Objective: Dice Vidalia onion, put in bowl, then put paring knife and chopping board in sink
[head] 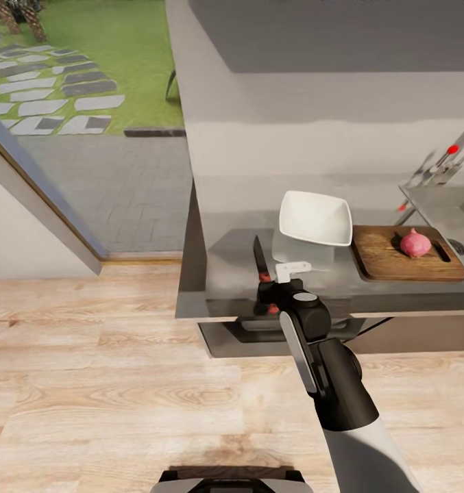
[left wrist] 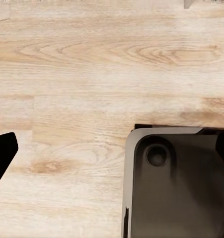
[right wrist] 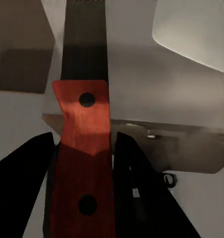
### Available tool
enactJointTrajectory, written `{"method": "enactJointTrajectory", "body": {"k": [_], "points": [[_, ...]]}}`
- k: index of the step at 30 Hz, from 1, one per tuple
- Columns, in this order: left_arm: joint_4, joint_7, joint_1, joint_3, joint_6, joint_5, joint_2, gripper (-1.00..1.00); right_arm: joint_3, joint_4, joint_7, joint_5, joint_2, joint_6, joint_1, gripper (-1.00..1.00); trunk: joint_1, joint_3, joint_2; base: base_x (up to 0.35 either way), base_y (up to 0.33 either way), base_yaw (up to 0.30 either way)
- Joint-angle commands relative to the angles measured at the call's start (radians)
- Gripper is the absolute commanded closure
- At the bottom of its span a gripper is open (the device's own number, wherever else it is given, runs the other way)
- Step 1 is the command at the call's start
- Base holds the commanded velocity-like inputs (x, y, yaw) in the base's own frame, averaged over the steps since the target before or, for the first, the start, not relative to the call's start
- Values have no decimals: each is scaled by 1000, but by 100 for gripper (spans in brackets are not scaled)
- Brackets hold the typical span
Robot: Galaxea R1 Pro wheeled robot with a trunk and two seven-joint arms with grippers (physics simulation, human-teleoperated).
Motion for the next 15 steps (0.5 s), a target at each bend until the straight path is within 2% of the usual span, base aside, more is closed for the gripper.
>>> {"method": "enactJointTrajectory", "body": {"k": [1,11,15], "points": [[-1,5,0,-7,-2,8,2,-100,1,-1,-7,-4,0,5,-1,100,1,0,-2,0,0,0],[-1,5,0,-7,-2,8,2,-100,6,-3,-12,1,0,7,-1,100,1,16,-2,0,0,0],[-5,5,0,-8,-2,8,2,-100,56,-6,-15,4,0,9,-1,100,1,22,-2,-15,0,0]]}}
